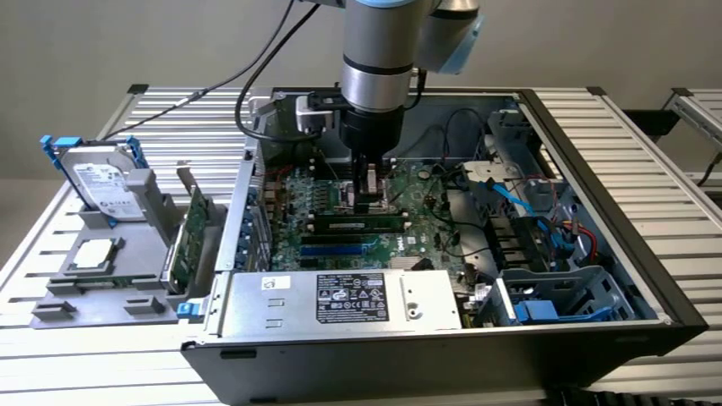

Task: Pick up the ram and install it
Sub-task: 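Insert the ram into the slot, then press down the ram until it locks into place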

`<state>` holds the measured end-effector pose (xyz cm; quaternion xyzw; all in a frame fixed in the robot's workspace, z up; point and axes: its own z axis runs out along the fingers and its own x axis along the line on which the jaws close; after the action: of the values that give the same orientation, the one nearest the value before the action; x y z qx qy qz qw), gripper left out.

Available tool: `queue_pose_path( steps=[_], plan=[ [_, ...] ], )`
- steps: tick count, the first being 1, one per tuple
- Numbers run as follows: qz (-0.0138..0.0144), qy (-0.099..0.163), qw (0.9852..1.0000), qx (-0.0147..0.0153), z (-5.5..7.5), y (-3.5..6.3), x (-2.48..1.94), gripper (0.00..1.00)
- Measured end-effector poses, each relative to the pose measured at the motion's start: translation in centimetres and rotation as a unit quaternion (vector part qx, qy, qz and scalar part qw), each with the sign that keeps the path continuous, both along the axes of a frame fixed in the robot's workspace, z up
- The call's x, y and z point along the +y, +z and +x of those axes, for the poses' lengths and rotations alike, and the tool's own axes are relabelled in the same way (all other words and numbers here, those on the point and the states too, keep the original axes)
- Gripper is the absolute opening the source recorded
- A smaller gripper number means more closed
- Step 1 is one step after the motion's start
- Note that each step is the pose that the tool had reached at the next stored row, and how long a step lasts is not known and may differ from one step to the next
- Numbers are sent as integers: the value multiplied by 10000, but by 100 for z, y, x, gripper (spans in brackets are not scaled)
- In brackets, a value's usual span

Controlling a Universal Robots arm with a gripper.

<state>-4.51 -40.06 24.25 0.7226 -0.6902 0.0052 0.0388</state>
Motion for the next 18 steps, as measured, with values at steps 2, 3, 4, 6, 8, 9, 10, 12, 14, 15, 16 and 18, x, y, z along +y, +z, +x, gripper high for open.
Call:
queue_pose_path(
  steps=[2,3,4,6,8,9,10,12,14,15,16,18],
  plan=[
    [0,0,10000,0,0,0,0,11],
    [0,1,10000,0,0,0,0,11],
    [0,0,10000,0,0,0,0,11],
    [0,0,10000,0,0,0,0,11],
    [0,0,10000,0,0,0,0,11],
    [-1,1,10000,1,0,0,0,11],
    [-2,1,10000,1,4,0,-1,11],
    [-3,0,10000,0,9,-5,0,11],
    [-9,0,10000,0,11,-14,0,11],
    [-12,0,10000,0,11,-24,0,11],
    [-14,1,10000,0,11,-38,0,11],
    [-18,1,10000,0,12,-71,1,11]
  ],
)
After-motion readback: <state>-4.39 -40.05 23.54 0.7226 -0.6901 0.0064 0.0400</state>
